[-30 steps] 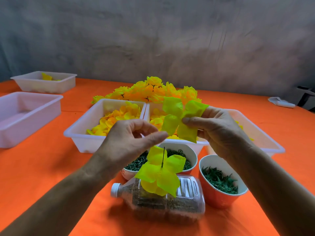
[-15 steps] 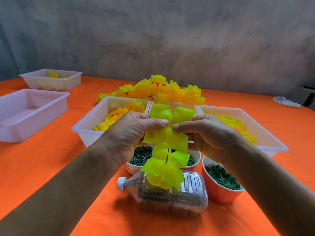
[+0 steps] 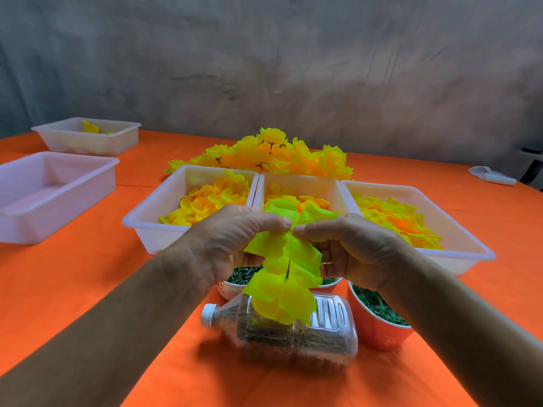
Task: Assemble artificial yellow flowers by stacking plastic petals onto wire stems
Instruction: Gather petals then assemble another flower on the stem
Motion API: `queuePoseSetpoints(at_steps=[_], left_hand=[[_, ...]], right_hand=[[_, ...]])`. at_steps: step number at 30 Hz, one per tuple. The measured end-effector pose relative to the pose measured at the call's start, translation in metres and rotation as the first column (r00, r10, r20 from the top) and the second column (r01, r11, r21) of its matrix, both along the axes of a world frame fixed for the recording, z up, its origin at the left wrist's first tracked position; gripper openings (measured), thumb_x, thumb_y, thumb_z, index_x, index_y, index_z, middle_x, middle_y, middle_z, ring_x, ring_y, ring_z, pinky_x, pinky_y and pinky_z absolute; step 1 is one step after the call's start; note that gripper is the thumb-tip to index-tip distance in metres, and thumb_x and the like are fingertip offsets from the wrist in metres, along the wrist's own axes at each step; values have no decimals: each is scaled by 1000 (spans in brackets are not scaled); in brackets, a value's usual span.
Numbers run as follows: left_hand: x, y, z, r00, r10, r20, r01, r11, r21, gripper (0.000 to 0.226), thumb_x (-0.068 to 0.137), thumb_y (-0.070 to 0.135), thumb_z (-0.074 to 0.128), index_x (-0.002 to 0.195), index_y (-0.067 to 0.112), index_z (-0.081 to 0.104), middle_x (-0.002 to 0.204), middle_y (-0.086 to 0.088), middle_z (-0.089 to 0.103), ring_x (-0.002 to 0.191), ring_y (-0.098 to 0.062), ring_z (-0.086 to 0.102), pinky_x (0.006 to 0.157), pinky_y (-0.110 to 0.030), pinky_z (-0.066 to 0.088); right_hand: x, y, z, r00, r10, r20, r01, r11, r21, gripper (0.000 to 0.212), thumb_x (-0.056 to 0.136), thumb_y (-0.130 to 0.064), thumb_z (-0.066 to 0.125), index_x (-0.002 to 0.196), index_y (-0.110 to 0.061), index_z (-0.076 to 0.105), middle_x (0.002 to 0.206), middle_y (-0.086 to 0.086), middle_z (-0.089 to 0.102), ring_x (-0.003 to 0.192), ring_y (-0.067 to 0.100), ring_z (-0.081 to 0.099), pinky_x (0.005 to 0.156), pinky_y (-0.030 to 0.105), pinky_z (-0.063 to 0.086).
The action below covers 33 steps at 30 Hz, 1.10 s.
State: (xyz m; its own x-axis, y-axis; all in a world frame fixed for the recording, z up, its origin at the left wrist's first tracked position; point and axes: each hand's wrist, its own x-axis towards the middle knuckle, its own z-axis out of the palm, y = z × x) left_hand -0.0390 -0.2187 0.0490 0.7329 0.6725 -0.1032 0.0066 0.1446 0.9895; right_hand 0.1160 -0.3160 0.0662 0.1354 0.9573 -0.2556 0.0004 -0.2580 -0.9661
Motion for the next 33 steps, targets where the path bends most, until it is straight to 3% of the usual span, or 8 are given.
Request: queuePoseSetpoints(at_steps=[5,10,17,19,21,27,30,33], left_hand=[[1,0,0,1000,3,13,-2,996,-84,26,65,16,77,88,6,69,75,-6,74,66,-16,71,55,-26,55],[3,-1,1,1000,9,-2,-9,993,-119,12,79,10,69,90,5,66,69,-4,73,61,-13,70,52,-23,53],[4,-6,-1,998,38,-57,-45,991,-128,8,80,7,66,88,4,65,62,-4,70,53,-13,66,50,-23,54],[3,-5,-1,995,53,-79,-62,992,-111,15,78,9,69,91,3,66,71,-7,70,56,-14,67,51,-25,54],[3,-4,-2,993,63,-99,-72,994,-82,22,76,11,71,96,2,65,83,-11,69,59,-15,68,53,-26,54],[4,-3,-3,978,119,-169,-120,993,3,40,78,13,71,113,-5,61,105,-22,66,79,-26,65,69,-34,55],[4,-2,-1,981,131,-143,-135,991,-18,35,75,11,71,106,-4,66,96,-19,68,74,-25,65,65,-33,54],[5,-2,1,980,152,-131,-155,988,-19,20,72,12,72,90,4,72,88,-16,71,74,-26,65,67,-34,53]], right_hand=[[-2,4,-3,999,-6,-44,5,1000,-22,30,55,-18,71,83,-8,66,71,9,67,65,20,59,68,32,41],[-2,8,-6,998,-40,-58,37,998,-55,2,80,-11,64,82,-10,64,63,5,65,52,14,58,60,26,41],[-2,7,-9,998,2,-66,-9,993,-116,19,64,-13,68,82,-9,63,63,4,63,50,13,57,55,22,42],[-1,8,-8,998,-5,-58,-2,993,-117,2,78,-10,64,80,-10,63,58,2,63,46,11,56,51,19,42],[0,9,-7,999,-1,-52,-6,993,-122,5,83,-10,62,79,-9,63,57,2,63,44,10,56,49,18,42],[2,7,-6,993,55,-102,-68,990,-123,1,75,-8,62,74,-8,61,55,3,63,43,10,57,46,17,45],[4,6,-6,992,73,-104,-84,991,-100,23,56,-16,66,78,-8,63,62,4,67,50,12,61,56,22,48],[5,5,-3,992,78,-104,-86,993,-77,23,57,-17,65,78,-9,66,66,5,71,55,14,67,61,26,53]])
